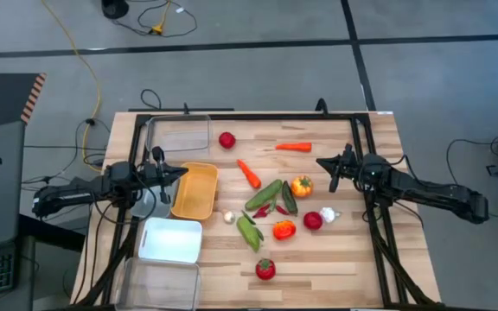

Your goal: Sort produce into baskets

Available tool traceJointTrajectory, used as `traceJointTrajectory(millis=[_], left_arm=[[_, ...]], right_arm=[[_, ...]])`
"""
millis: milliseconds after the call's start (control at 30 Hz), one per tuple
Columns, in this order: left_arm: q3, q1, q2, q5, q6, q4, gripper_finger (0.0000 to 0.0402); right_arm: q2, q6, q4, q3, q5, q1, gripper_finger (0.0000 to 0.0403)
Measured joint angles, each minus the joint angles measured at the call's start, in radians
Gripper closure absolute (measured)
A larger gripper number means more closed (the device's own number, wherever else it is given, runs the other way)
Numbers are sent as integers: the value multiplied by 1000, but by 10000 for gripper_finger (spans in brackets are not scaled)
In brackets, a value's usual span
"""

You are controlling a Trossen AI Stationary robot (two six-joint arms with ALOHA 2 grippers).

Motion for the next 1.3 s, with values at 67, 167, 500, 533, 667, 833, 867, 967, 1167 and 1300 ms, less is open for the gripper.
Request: traceJointTrajectory(millis=[67,167,500,533,667,833,867,967,1167,1300], left_arm=[[0,0,0,0,0,0,401],[0,0,0,-1,4,2,401],[0,0,0,-22,-31,5,401],[0,0,0,-34,-38,7,401],[0,0,0,-131,-131,32,385],[0,0,0,-188,-226,32,318],[0,0,0,-188,-231,32,300],[0,0,0,-194,-233,32,241],[0,0,0,-257,-276,63,134],[14,0,3,-258,-295,99,101]], right_arm=[[0,0,0,0,0,0,360],[0,0,0,0,0,0,360],[0,0,0,0,0,0,360],[0,0,0,0,0,0,360],[0,0,0,0,0,0,360],[0,0,0,0,0,0,360],[0,0,0,0,0,0,360],[0,0,0,0,0,0,360],[0,0,0,0,0,0,360],[0,0,0,0,0,0,360]])
